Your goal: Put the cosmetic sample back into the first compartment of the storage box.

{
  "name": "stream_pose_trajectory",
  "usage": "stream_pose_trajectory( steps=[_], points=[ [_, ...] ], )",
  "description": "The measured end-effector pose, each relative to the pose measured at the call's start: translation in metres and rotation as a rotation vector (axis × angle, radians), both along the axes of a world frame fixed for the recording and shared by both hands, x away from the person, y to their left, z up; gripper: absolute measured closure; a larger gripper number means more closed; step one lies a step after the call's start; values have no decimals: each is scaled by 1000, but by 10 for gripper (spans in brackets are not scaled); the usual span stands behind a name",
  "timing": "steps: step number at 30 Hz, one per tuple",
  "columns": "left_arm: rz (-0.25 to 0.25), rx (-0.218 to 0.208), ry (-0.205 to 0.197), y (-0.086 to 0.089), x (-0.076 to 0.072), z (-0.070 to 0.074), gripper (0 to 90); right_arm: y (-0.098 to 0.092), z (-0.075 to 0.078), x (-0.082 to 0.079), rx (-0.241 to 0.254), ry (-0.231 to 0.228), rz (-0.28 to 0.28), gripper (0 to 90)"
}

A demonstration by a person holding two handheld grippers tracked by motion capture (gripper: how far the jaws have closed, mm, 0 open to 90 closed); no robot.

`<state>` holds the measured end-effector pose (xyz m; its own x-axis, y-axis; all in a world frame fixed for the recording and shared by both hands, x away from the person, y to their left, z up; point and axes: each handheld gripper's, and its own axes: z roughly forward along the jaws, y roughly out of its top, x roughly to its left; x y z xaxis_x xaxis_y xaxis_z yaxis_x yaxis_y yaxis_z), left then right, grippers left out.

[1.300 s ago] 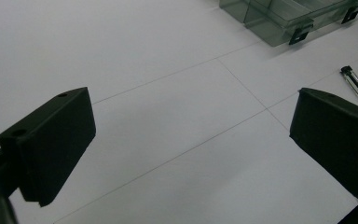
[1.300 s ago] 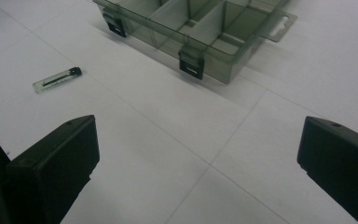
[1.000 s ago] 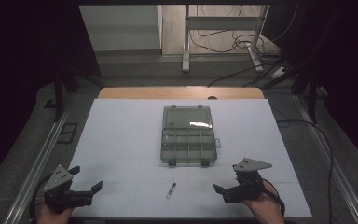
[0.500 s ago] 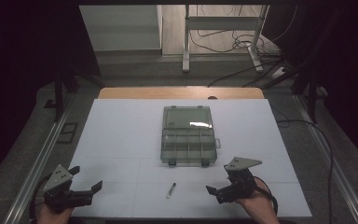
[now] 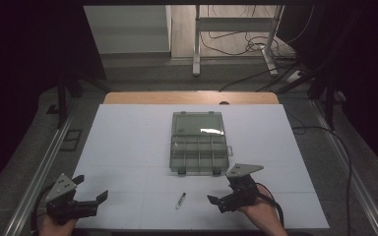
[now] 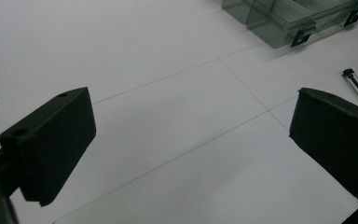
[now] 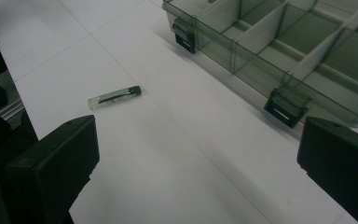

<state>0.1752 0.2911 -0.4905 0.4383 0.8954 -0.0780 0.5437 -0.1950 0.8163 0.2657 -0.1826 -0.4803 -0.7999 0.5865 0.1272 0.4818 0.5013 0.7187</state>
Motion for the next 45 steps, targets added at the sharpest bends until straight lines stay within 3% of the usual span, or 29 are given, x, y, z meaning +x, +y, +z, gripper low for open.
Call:
stream_pose_trajectory(
  steps=[29, 45],
  points=[
    [-6, 1, -4, 0, 0, 0, 10, 52, -14, 4, -53, 28, 82, 0],
    [-10, 5, -2, -1, 0, 0, 12, 78, -23, 1, -155, 8, 142, 0]
  ],
)
